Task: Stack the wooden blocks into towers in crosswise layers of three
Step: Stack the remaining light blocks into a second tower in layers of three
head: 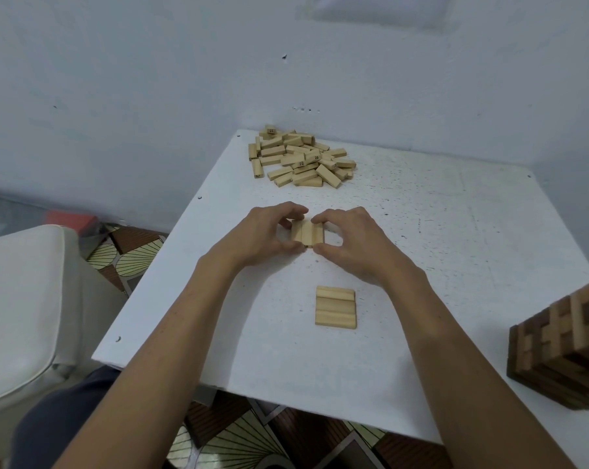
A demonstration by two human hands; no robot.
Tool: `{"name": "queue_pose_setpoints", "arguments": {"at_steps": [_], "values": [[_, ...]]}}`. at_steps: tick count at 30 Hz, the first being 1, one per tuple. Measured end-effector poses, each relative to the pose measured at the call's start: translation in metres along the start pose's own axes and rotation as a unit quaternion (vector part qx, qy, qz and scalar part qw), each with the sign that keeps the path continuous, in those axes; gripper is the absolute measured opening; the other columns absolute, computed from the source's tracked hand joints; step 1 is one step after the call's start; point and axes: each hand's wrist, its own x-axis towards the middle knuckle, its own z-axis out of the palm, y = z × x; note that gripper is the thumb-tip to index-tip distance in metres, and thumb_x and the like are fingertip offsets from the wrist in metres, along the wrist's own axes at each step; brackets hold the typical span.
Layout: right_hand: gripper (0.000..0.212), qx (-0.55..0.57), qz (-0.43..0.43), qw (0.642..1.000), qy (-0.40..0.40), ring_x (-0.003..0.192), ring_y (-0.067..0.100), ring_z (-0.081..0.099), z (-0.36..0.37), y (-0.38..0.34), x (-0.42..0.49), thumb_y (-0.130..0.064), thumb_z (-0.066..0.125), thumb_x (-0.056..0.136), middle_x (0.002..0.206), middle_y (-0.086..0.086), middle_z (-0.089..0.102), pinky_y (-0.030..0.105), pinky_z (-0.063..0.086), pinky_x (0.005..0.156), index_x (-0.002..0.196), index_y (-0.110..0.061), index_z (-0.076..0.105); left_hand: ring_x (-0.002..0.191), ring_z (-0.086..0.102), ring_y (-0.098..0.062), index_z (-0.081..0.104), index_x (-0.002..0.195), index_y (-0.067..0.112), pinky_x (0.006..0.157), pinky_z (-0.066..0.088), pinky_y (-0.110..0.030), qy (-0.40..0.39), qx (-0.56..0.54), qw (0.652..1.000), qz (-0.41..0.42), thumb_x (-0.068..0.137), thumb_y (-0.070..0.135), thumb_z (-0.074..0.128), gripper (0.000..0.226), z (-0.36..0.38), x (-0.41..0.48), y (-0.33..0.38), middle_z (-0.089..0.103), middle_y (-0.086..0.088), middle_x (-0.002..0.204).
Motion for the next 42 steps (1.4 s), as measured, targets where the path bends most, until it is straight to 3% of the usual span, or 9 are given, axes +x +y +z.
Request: {"name": "queue_pose_setpoints", "arguments": {"at_steps": [6,10,14,18,22,28,32,38,42], "values": [[0.056,0.04,0.015,0.999,-0.011,0.129,0.016,0.034,0.004,0.006,0.003,-0.042,0.072,0.083,0.13,0.004,0.054,0.031,0.035,0.089,0.135,-0.04,0.05,0.108,0.058,-0.003,0.052,0.138,0.027,0.088,0.04,-0.011,-0.008,-0.003,1.0,0.007,0.081,0.029,0.08,0.063,0.0,0.001,-0.002,0.063,0.01,0.128],[0.057,0.064,0.018,0.998,-0.006,0.128,0.01,0.033,-0.001,0.004,-0.006,-0.04,0.073,0.08,0.13,-0.004,0.055,0.03,0.035,0.088,0.133,-0.042,0.051,0.105,0.056,0.0,0.05,0.138,0.03,0.088,0.039,-0.011,-0.018,0.003,1.0,0.021,0.08,0.032,0.081,0.066,-0.002,-0.006,0.005,0.064,0.012,0.125],[0.059,0.055,0.002,0.998,-0.016,0.125,0.007,0.035,-0.012,-0.003,-0.028,-0.036,0.074,0.08,0.131,-0.014,0.055,0.025,0.034,0.085,0.135,-0.039,0.051,0.112,0.054,-0.003,0.046,0.138,0.035,0.101,0.041,-0.03,-0.019,0.016,0.999,0.034,0.079,0.042,0.08,0.068,-0.003,-0.025,0.016,0.063,0.017,0.125],[0.058,0.064,0.004,0.998,-0.022,0.12,0.002,0.036,-0.017,-0.005,-0.062,-0.039,0.075,0.081,0.126,-0.024,0.054,0.011,0.031,0.082,0.133,-0.043,0.05,0.119,0.054,-0.005,0.048,0.137,0.033,0.103,0.038,-0.029,-0.036,0.016,0.998,0.052,0.078,0.041,0.081,0.068,0.002,-0.046,0.035,0.064,0.017,0.126],[0.058,0.051,0.004,0.998,-0.031,0.115,0.002,0.038,-0.021,-0.007,-0.09,-0.038,0.074,0.083,0.118,-0.031,0.051,0.017,0.034,0.084,0.135,-0.043,0.048,0.118,0.053,-0.003,0.048,0.137,0.031,0.095,0.033,-0.011,-0.045,0.007,0.997,0.067,0.078,0.038,0.081,0.067,0.016,-0.062,0.045,0.063,0.015,0.127],[0.059,0.045,0.005,0.998,-0.046,0.114,0.004,0.044,-0.021,-0.004,-0.108,-0.039,0.073,0.084,0.128,-0.024,0.056,0.025,0.038,0.089,0.136,-0.044,0.046,0.12,0.053,-0.006,0.044,0.14,0.033,0.1,0.036,-0.022,-0.048,0.007,0.996,0.074,0.079,0.038,0.08,0.071,0.027,-0.074,0.054,0.063,0.014,0.128],[0.058,0.05,0.0,0.998,-0.048,0.113,0.003,0.045,-0.017,-0.004,-0.112,-0.04,0.073,0.084,0.13,-0.022,0.056,0.022,0.038,0.086,0.135,-0.045,0.046,0.119,0.053,-0.004,0.044,0.141,0.032,0.093,0.029,-0.007,-0.047,0.016,0.996,0.076,0.08,0.035,0.08,0.071,0.03,-0.078,0.055,0.063,0.014,0.127],[0.061,0.06,0.003,0.997,-0.053,0.111,0.002,0.048,-0.016,-0.005,-0.115,-0.038,0.075,0.084,0.117,-0.028,0.051,0.03,0.046,0.096,0.139,-0.039,0.049,0.117,0.054,-0.004,0.046,0.142,0.029,0.099,0.038,-0.022,-0.048,0.014,0.995,0.082,0.081,0.035,0.079,0.07,0.033,-0.08,0.054,0.062,0.013,0.129],[0.065,0.058,-0.007,0.997,-0.05,0.112,0.0,0.045,-0.012,0.0,-0.114,-0.038,0.076,0.082,0.13,-0.024,0.054,0.027,0.045,0.096,0.14,-0.041,0.047,0.117,0.053,-0.008,0.041,0.146,0.03,0.1,0.039,-0.026,-0.044,0.033,0.995,0.087,0.077,0.044,0.08,0.08,0.035,-0.083,0.051,0.059,0.01,0.133]]}}
